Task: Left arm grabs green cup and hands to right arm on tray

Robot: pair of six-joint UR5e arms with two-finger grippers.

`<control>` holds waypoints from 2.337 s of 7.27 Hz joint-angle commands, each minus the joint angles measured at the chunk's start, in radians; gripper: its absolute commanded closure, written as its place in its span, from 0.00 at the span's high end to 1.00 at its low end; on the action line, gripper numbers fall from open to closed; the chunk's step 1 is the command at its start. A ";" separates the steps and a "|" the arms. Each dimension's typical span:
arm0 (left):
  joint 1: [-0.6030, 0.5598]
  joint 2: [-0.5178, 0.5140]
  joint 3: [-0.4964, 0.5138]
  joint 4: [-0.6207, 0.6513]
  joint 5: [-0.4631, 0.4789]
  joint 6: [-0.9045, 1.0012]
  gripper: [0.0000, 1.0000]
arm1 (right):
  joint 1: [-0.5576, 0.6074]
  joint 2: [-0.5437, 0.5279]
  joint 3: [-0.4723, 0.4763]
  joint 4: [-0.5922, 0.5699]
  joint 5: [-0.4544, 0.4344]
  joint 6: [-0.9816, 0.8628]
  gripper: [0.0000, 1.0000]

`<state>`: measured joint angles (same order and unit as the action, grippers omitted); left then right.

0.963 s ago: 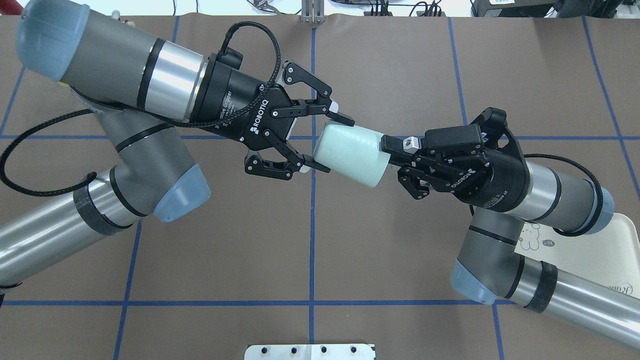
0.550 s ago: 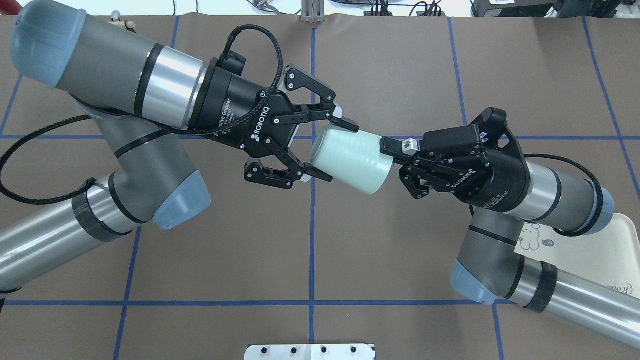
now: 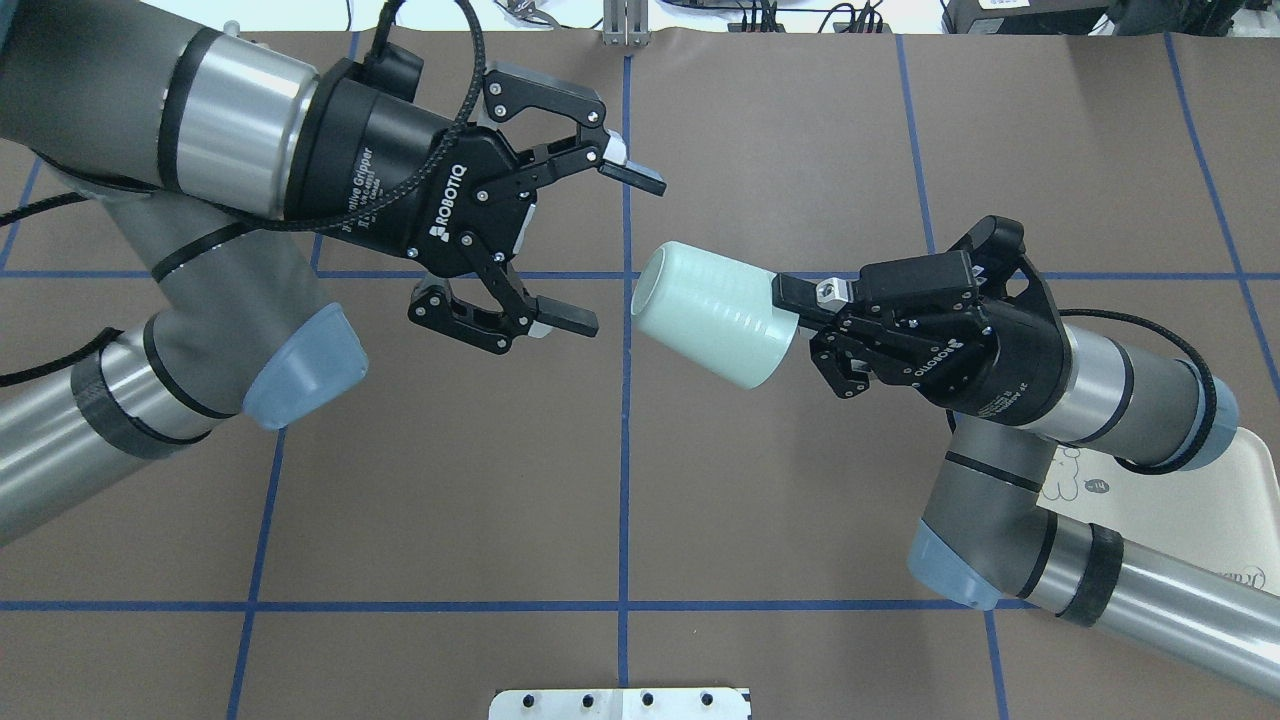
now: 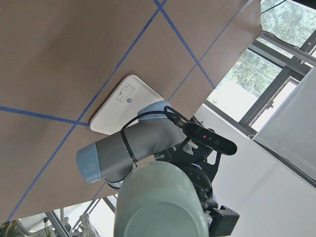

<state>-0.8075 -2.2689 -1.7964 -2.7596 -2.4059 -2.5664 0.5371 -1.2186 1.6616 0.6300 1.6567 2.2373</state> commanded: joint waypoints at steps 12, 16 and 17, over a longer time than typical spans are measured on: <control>-0.488 0.367 0.020 0.293 -0.185 0.772 1.00 | 0.556 -0.308 -0.135 -0.707 0.792 -0.697 0.00; -0.529 0.387 0.015 0.503 -0.097 0.994 1.00 | 0.638 -0.410 -0.106 -1.172 0.720 -1.272 0.00; -0.530 0.417 0.014 0.509 -0.060 1.049 1.00 | 0.638 -0.432 -0.045 -1.329 0.695 -1.403 0.00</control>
<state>-1.3346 -1.8777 -1.7806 -2.2769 -2.5117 -1.5791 1.1697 -1.6232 1.5680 -0.5307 2.3890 1.0031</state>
